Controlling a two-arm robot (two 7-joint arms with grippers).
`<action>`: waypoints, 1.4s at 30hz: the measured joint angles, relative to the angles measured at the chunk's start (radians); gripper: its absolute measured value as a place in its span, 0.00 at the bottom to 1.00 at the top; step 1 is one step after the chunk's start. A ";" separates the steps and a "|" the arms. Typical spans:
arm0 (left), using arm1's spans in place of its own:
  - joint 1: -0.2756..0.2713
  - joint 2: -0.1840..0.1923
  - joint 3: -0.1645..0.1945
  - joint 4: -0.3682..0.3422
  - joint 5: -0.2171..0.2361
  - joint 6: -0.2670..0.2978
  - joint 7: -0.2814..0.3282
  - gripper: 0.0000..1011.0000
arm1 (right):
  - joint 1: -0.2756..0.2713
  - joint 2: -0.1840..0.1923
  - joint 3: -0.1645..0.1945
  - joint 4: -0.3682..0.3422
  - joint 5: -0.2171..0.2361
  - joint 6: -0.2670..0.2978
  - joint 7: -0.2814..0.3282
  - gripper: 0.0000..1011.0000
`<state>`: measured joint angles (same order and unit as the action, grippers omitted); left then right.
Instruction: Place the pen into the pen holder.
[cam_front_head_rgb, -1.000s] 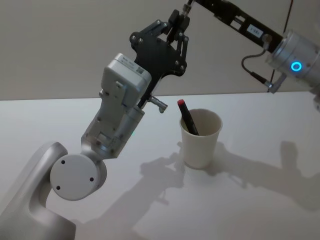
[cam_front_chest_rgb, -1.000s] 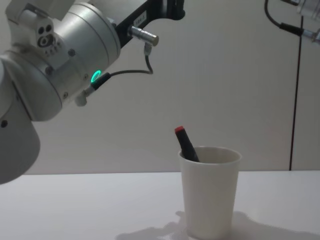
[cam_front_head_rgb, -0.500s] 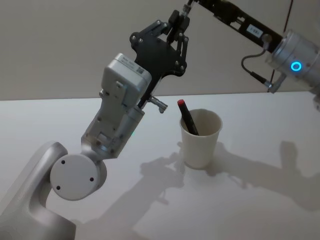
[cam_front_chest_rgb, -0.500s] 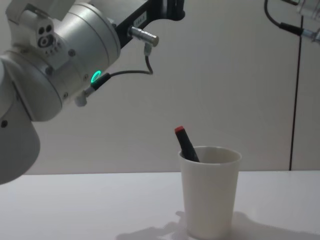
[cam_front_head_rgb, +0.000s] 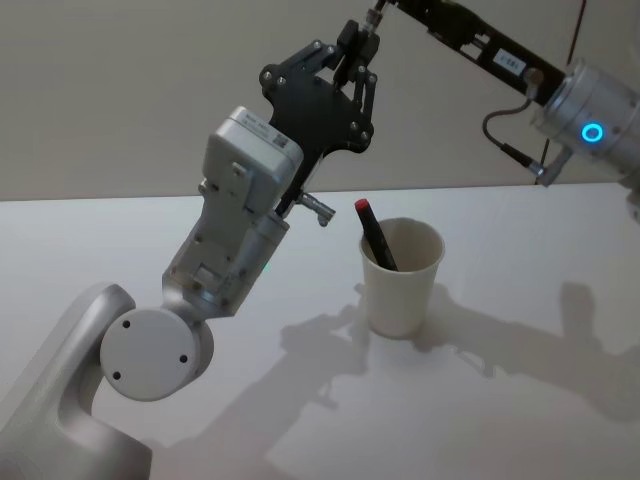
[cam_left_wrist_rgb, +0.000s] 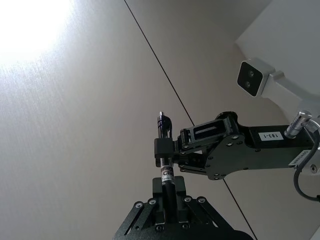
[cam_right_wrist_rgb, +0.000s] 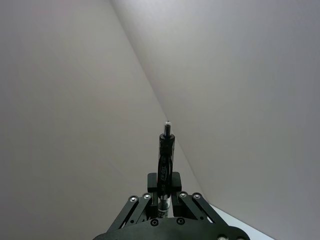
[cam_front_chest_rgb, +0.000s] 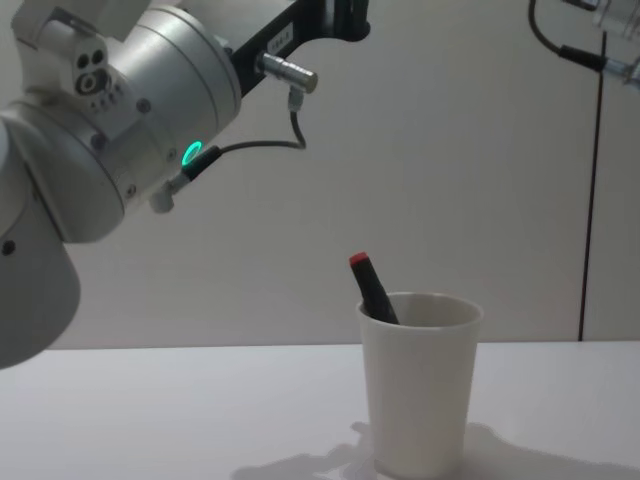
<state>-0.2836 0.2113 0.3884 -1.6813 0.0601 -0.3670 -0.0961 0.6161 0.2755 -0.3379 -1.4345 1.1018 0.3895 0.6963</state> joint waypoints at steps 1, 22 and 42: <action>0.000 0.000 0.000 0.000 0.000 0.000 0.000 0.14 | 0.000 0.000 0.000 0.000 0.000 0.000 0.000 0.13; 0.000 0.000 0.000 0.000 0.000 -0.001 0.000 0.14 | 0.000 0.000 0.000 0.000 0.000 0.000 -0.001 0.13; 0.000 0.000 0.000 -0.001 0.000 -0.002 0.000 0.17 | 0.000 0.000 0.001 0.000 -0.001 0.000 -0.003 0.13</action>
<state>-0.2836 0.2111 0.3884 -1.6819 0.0599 -0.3692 -0.0959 0.6159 0.2759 -0.3372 -1.4340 1.1010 0.3890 0.6928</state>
